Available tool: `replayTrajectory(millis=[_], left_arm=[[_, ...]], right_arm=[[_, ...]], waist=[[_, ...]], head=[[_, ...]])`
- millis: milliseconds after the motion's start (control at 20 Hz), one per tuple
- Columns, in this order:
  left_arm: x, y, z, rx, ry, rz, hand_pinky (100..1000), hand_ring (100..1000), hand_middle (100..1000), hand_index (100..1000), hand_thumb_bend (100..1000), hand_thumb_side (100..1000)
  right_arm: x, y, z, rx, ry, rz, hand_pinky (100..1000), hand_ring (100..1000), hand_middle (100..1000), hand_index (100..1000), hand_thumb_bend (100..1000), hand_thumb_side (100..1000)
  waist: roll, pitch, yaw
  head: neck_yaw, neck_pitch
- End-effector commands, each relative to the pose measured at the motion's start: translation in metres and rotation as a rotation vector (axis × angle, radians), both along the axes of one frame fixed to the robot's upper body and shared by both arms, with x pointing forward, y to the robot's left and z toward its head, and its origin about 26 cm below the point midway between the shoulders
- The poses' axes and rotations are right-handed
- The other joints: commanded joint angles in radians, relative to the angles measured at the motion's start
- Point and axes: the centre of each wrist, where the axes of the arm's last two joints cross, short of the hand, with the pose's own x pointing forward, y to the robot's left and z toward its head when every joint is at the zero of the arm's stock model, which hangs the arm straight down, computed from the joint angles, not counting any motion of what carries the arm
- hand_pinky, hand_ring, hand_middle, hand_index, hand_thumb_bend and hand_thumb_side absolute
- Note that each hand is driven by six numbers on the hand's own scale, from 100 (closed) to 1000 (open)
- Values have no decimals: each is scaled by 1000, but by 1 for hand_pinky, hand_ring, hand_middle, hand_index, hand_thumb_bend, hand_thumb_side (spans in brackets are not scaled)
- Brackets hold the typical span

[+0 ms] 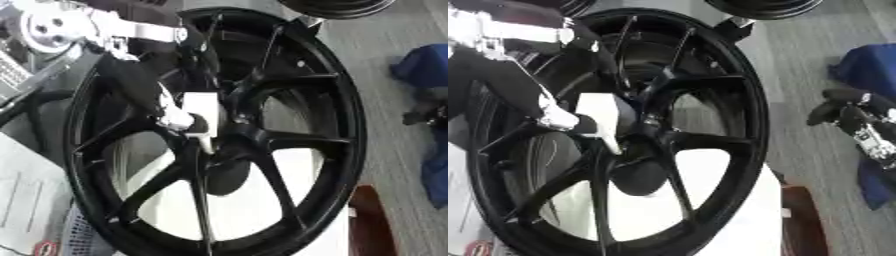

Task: Pull the pin out of the wheel hub.

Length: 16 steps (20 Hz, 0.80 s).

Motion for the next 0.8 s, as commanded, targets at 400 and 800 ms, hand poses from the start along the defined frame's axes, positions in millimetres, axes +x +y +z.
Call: replayTrajectory(millis=[400,800], left_arm=[[11,1,-2,77,101,103,818,792,705,828,440,394],[14,-3,-5,76,106,100,794,745,617,786,431,396]], right_arm=[[-1,1,8,-24,-24,8,810,653,623,806,100,583],[-1,1,8,-21,-26,9,811,653,623,806,100,583]], waist=[[-6,-14,-2],[-7,-15,-5]], head=[[12,-4],[16,-3]])
